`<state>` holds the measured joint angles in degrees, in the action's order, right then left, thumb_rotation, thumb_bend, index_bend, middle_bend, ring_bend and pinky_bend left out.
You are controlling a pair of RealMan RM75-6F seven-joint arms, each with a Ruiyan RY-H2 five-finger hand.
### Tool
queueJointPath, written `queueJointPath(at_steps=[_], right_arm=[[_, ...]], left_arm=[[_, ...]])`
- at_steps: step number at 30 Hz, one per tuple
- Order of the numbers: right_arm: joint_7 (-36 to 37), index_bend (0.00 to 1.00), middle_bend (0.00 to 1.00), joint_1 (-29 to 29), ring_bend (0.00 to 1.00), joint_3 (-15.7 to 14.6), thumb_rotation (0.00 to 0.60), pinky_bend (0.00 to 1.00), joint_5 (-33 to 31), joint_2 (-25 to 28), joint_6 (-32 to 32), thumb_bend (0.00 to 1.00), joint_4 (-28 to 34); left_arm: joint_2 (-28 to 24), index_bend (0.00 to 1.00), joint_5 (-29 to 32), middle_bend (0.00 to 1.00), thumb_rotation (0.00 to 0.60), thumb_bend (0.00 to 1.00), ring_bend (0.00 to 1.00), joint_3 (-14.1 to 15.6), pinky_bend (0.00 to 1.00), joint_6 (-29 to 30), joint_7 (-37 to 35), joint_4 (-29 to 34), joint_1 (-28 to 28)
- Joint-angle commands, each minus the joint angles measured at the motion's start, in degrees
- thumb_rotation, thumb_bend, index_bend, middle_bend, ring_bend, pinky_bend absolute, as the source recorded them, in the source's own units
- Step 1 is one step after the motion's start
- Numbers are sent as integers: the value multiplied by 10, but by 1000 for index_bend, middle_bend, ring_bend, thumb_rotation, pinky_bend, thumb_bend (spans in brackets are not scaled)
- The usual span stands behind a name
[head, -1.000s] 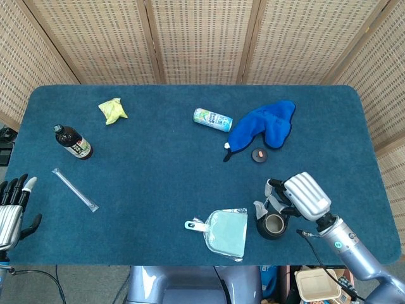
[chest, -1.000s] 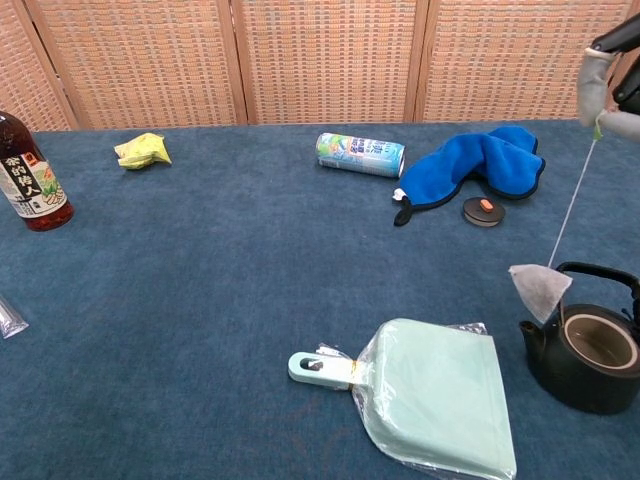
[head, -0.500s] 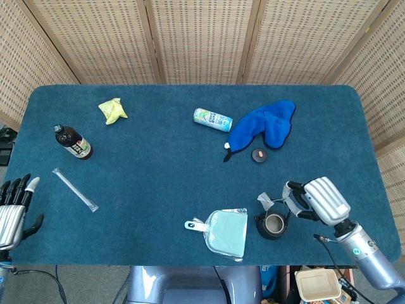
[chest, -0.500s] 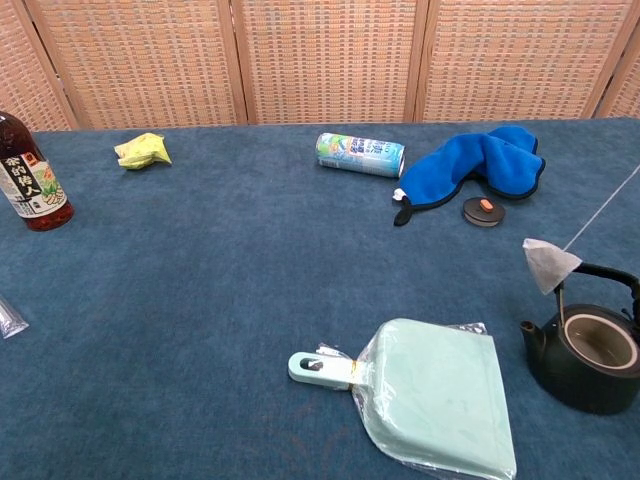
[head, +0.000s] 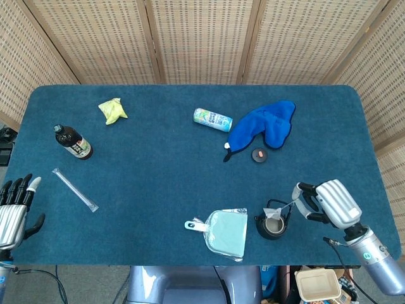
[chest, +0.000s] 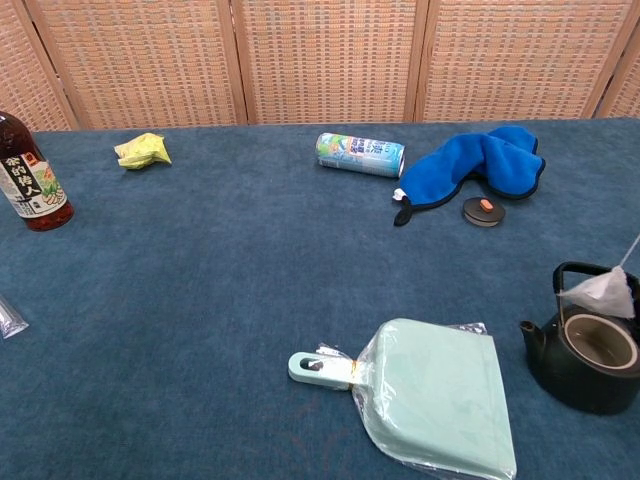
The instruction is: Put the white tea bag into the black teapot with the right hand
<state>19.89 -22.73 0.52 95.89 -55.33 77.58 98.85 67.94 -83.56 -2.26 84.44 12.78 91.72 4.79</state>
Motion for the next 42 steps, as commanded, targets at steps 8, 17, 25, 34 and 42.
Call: queueJointPath(at_steps=[8,17,25,34,42], right_arm=[[12,650,968,16,998,-8,600,1000,8,-4,8,707,-12],[8,650,968,19,998,-10,600,1000,22,-7,9,707,-10],[-4,650,968,17,998,-11,600,1000,31,-8,3,707,0],[-14,650,968,12,998,-10,600,1000,31,-12,-11,707,8],[-21,650,968,2,999,-10,600,1000,38,-20,-27,707,13]], left_arm=[[0,0,-1,0,600,377,0,1,0,0,4,2,0],[0,0,-1,0,600,376,0,1,0,0,3,2,0],[1,0,0,0,600,377,0,3,0,0,0,-1,-1],[4,0,1,0,600,376,0,4,0,-1,-5,-7,-1],[5,0,1,0,600,377,0,4,0,0,-10,-12,-2]])
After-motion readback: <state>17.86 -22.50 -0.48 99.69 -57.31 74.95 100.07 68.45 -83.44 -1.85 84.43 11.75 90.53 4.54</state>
